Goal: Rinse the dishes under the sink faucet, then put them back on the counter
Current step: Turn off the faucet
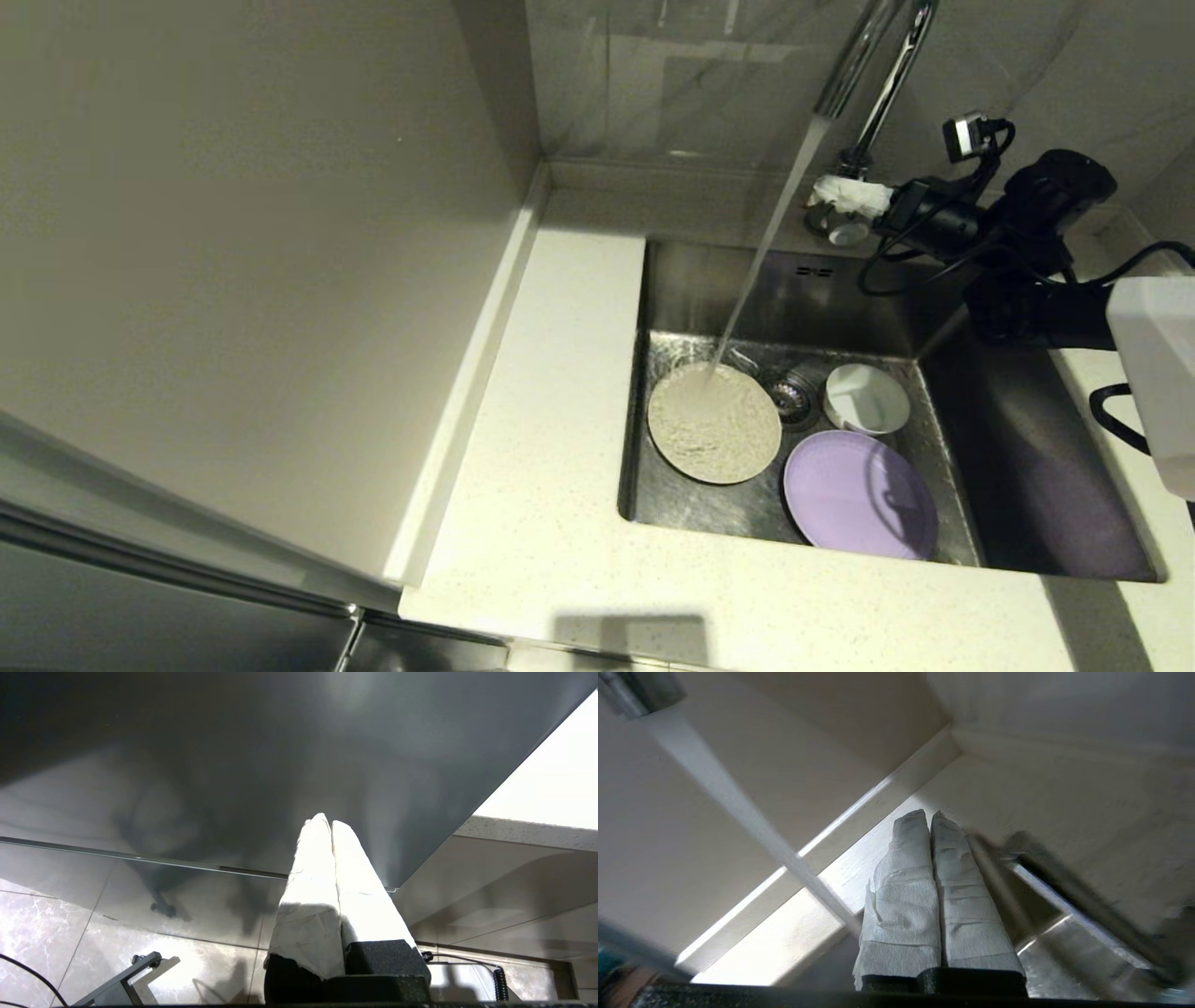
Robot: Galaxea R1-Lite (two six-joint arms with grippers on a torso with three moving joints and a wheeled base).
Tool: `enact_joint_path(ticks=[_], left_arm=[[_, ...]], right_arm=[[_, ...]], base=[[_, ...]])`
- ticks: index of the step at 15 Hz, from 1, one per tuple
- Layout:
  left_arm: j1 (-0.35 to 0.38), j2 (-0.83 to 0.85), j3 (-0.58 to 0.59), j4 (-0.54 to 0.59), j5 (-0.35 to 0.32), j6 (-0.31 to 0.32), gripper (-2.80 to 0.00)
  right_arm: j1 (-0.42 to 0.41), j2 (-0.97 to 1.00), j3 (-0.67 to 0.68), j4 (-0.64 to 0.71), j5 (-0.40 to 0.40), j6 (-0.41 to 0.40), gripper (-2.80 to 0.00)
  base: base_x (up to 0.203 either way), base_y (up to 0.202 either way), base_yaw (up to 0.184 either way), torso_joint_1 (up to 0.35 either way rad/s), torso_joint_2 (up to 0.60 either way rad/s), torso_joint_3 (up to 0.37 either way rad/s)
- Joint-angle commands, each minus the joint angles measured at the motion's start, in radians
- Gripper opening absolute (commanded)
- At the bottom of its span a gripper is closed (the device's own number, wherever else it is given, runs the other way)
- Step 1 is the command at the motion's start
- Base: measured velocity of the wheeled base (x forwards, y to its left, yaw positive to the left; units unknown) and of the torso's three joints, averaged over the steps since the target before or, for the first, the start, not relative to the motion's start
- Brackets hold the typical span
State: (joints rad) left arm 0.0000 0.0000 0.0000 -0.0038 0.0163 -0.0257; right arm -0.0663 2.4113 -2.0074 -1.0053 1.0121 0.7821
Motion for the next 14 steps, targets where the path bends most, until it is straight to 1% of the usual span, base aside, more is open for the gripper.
enact_joint_path(ticks=[1, 3, 6, 8, 14], left_arm=[[0.0, -0.003, 0.0, -0.001, 0.001, 0.0, -2.8], [0.0, -0.003, 0.0, -0.001, 0.001, 0.001, -2.8], [0.0, -0.003, 0.0, -0.001, 0.001, 0.0, -2.8], [0.0, -0.003, 0.0, -0.001, 0.001, 0.0, -2.8], [0.0, -0.003, 0.0, -0.001, 0.001, 0.0, -2.8]], right_arm=[[-0.008, 0.025, 0.001, -0.01, -0.03, -0.004, -2.8], [-0.024, 0.044, 0.001, -0.058, -0.033, -0.037, -2.8], [-0.033, 0.069, 0.002, -0.186, -0.033, -0.041, -2.8], [-0.033, 0.076, 0.003, -0.242, -0.034, -0.041, -2.8], [-0.016, 0.084, 0.003, -0.263, -0.033, -0.041, -2.8]], base=[[0.0, 0.0, 0.0, 0.0, 0.0, 0.0], [0.0, 0.0, 0.0, 0.0, 0.0, 0.0], [0.0, 0.0, 0.0, 0.0, 0.0, 0.0], [0.0, 0.0, 0.0, 0.0, 0.0, 0.0], [0.0, 0.0, 0.0, 0.0, 0.0, 0.0]])
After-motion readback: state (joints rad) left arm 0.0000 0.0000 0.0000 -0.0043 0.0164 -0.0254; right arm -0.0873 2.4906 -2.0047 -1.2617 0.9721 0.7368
